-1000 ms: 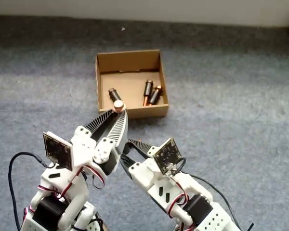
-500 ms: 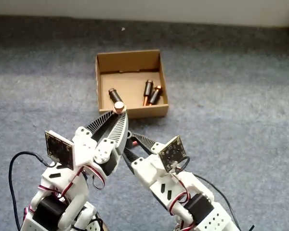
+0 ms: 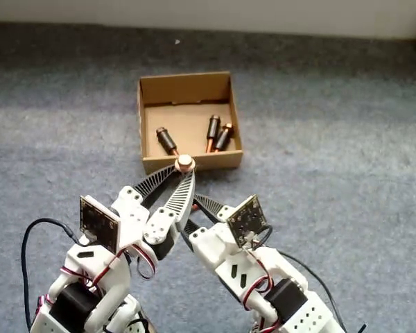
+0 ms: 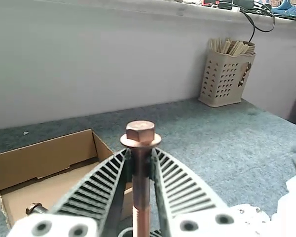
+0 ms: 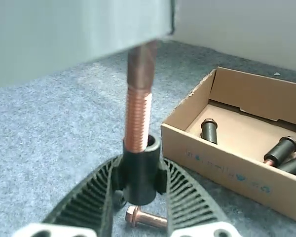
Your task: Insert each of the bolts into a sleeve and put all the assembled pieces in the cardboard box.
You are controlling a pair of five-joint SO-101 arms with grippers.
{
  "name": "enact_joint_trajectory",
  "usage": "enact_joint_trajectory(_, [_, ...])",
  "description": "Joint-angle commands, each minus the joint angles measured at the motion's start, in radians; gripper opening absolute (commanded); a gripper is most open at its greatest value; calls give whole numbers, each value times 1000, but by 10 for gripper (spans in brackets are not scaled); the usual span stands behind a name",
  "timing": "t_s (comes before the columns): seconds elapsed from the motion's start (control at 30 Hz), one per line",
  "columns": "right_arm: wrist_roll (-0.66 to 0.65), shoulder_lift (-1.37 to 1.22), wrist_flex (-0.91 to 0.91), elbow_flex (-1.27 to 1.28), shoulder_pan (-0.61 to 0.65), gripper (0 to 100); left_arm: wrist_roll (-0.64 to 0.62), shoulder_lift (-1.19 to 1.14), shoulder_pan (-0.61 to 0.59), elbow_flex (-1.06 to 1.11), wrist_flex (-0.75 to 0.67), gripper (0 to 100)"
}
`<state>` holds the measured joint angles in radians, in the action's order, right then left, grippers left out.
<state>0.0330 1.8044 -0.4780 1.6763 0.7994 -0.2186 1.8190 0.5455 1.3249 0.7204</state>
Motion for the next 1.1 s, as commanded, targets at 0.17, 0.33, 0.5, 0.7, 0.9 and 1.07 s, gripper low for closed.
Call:
enact_joint_trajectory(0.17, [8,28,25,99,-12,6,6,1,-64,4,-6,9])
enact_joint_trajectory(0.33, [8,28,25,99,-12,6,9,1,-62,38,-8,10])
enact_joint_trajectory(0.5, [8,28,25,99,-12,6,11,1,-64,59,-35,10])
enact_joint_trajectory(0.7, [8,28,25,99,-10,6,12,1,-84,61,-35,10])
enact_joint_trajectory(0.9, [8,28,25,99,-7,6,8,1,-117,67,-35,10])
enact_joint_trajectory(1.07, [8,28,25,99,-10,6,6,1,-111,93,-49,10])
